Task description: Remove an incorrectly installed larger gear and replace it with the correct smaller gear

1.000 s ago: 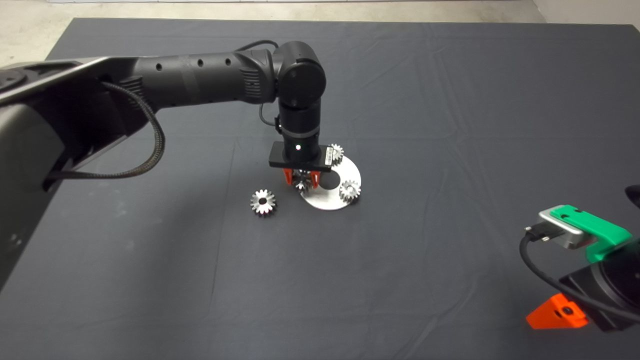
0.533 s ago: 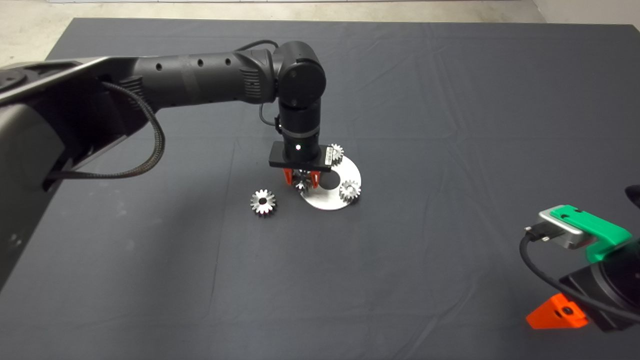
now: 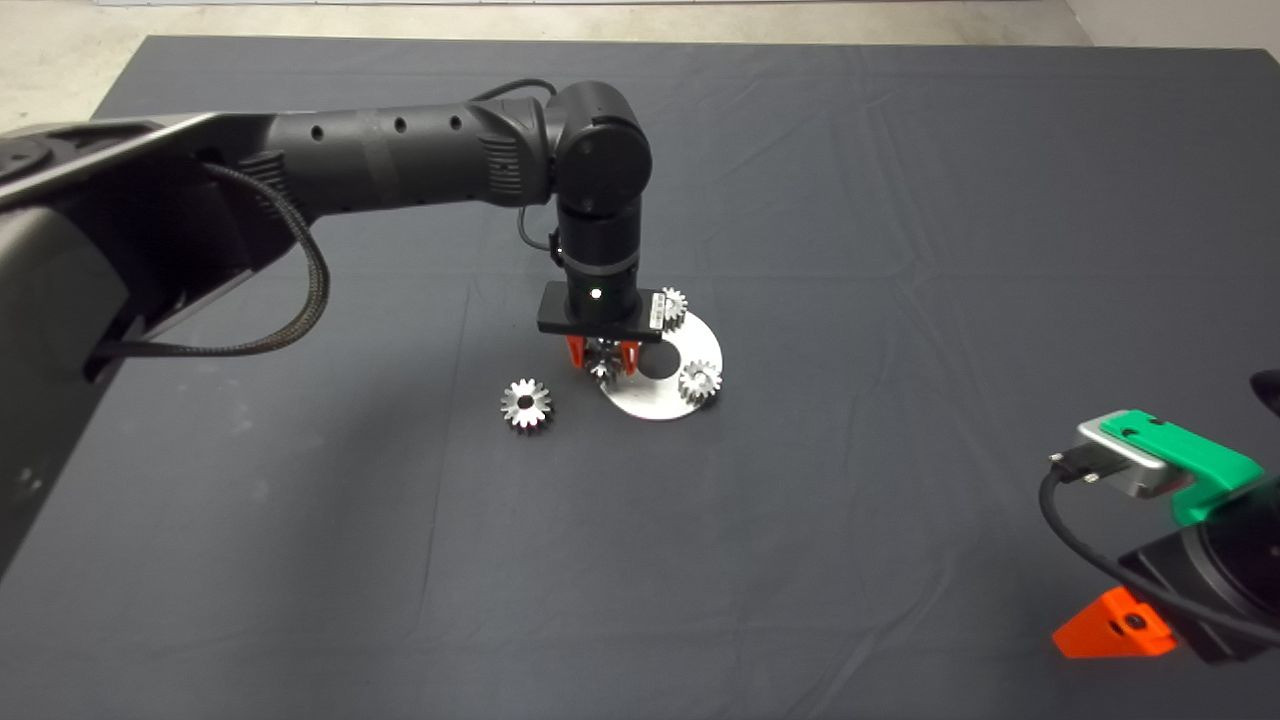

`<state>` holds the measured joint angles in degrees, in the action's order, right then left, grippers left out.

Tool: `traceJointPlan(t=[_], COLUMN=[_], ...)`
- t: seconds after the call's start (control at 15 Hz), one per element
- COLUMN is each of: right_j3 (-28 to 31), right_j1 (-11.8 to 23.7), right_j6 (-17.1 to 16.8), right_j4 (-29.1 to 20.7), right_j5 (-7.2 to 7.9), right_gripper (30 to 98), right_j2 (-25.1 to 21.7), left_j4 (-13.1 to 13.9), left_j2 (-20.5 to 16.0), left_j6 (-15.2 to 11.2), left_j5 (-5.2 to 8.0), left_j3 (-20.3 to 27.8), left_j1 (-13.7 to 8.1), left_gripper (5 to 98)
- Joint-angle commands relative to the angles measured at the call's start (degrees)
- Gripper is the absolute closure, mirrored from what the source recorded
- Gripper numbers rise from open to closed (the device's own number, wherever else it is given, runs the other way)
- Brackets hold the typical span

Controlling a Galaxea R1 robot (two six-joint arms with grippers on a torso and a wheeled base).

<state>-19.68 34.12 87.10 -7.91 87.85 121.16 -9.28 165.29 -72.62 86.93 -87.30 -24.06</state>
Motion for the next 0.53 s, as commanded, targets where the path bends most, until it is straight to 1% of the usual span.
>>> traceJointPlan(t=[0.0, 0.13, 0.4, 0.47], right_j3=[0.18, 0.18, 0.18, 0.18], right_j1=[0.6, 0.6, 0.6, 0.6], right_j6=[0.17, 0.17, 0.17, 0.17], right_j4=[-1.76, -1.76, -1.76, -1.76], right_j5=[3.39, 3.39, 3.39, 3.36], right_gripper=[31.6, 31.6, 31.6, 31.6], right_j2=[0.09, 0.09, 0.09, 0.09], left_j4=[-0.74, -0.74, -0.65, -0.74], left_j2=[-0.01, -0.01, 0.17, 0.1], left_j6=[-0.24, -0.24, -0.24, -0.24], left_j5=[1.22, 0.78, 0.51, -0.25], left_j3=[-0.31, -0.31, -0.31, -0.31], left_j1=[-1.52, -2.04, -2.04, -2.04], left_gripper=[67.5, 67.5, 67.6, 67.6])
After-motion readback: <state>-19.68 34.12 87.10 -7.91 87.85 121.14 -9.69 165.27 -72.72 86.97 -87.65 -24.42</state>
